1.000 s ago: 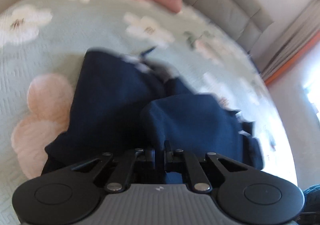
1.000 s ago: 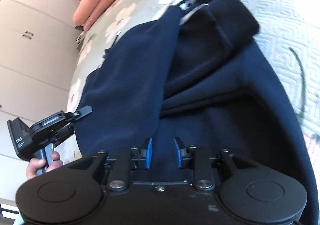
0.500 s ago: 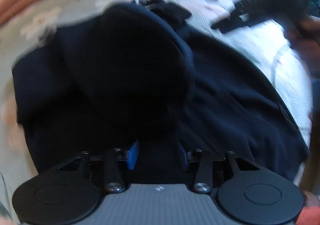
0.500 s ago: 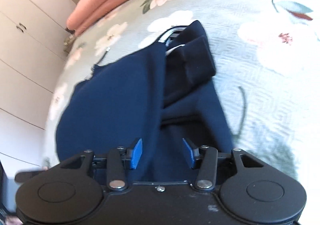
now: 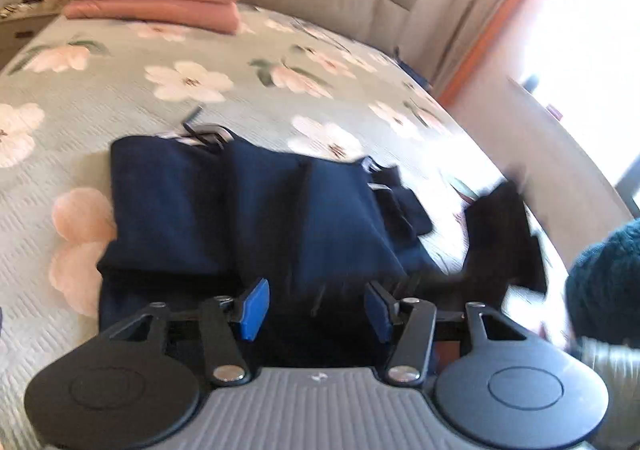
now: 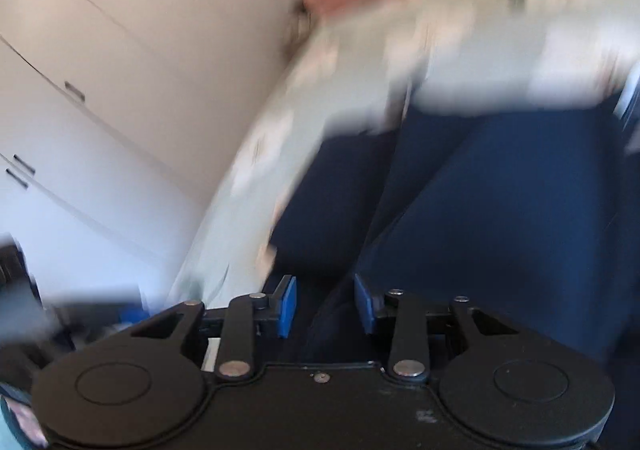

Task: Fold large clothes

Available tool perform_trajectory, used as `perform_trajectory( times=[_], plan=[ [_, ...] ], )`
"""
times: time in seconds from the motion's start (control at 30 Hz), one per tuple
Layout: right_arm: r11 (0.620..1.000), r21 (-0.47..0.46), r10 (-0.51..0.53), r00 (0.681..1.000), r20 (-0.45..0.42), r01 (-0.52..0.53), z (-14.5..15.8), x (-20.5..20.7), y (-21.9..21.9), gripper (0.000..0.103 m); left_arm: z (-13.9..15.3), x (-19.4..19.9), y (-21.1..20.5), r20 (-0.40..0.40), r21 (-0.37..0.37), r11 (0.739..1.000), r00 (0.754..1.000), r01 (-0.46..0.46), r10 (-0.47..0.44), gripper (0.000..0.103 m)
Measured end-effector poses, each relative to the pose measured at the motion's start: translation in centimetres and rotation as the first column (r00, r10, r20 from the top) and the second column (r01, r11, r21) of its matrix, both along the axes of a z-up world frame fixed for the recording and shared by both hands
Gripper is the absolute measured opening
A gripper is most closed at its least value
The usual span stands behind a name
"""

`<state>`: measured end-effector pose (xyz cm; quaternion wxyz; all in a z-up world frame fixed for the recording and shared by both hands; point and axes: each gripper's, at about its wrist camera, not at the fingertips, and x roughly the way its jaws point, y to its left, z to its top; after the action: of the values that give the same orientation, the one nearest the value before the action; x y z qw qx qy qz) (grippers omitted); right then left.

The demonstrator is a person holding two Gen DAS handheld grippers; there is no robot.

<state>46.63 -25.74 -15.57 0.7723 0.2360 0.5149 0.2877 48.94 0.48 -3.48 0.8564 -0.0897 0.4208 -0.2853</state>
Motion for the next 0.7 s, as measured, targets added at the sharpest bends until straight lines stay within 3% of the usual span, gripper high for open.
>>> perform_trajectory(
  times=[0.07, 0.1, 0.2, 0.27, 0.33, 0.4, 0.47, 0.57, 0.6, 0.63, 0.7],
  plan=[
    [1.000, -0.011, 0.004, 0.999, -0.054, -0.005, -2.9, -1.3, 1.4, 0.037, -1.2, 0.6, -0.3, -0.009, 0.010, 1.000, 1.000, -0.009, 0.009, 0.058],
    [1.000, -0.005, -0.018, 0.999, -0.033, 0.018, -3.2, -1.9, 1.4, 0.031, -1.7, 0.9, -0.5, -0.012, 0.009, 1.000, 1.000, -0.013, 0.013, 0.058],
    [0.999, 0.021, -0.038, 0.997, -0.066, 0.040, -1.6, -2.1, 0.1, 0.031, -2.9, 1.9, -0.7, -0.044, -0.065, 0.998, 0.999, -0.014, 0.011, 0.057],
    [0.997, 0.034, -0.061, 0.998, -0.036, 0.062, 0.5, -2.5, -2.0, 0.035, -3.2, 2.6, -0.8, -0.047, -0.126, 0.992, 0.999, 0.001, -0.007, 0.055],
    [0.997, -0.033, -0.071, 0.997, 0.025, 0.071, 3.4, -4.6, -4.3, 0.042, -3.1, 3.1, -1.3, -0.028, -0.179, 0.983, 0.999, -0.036, 0.031, 0.049],
    [0.988, -0.117, -0.096, 0.992, 0.084, 0.105, 5.6, -6.8, -6.3, 0.042, -3.8, 4.2, -1.4, -0.059, -0.283, 0.956, 0.996, -0.074, 0.059, 0.047],
    [0.966, -0.210, -0.127, 0.984, 0.122, 0.151, 6.3, -7.9, -7.3, 0.042, -4.8, 4.9, -2.2, -0.089, -0.327, 0.943, 0.995, -0.063, 0.036, 0.041],
    [0.904, -0.388, -0.114, 0.976, 0.186, 0.180, 5.4, -7.6, -6.2, 0.039, -7.7, 5.5, -4.6, -0.157, -0.284, 0.959, 0.986, 0.008, -0.055, 0.026],
    [0.886, -0.431, -0.095, 0.977, 0.189, 0.170, 4.9, -7.9, -5.4, 0.026, -8.8, 5.5, -5.3, -0.199, -0.253, 0.967, 0.977, 0.021, -0.073, 0.016],
    [0.875, -0.459, -0.073, 0.980, 0.183, 0.151, 3.9, -8.1, -4.6, 0.020, -10.3, 5.4, -5.8, -0.254, -0.194, 0.981, 0.965, 0.017, -0.067, 0.011],
    [0.859, -0.504, -0.022, 0.991, 0.135, 0.088, 1.7, -9.0, -3.6, 0.019, -12.0, 4.3, -5.8, -0.293, -0.115, 0.993, 0.955, 0.017, -0.051, 0.008]
  ],
)
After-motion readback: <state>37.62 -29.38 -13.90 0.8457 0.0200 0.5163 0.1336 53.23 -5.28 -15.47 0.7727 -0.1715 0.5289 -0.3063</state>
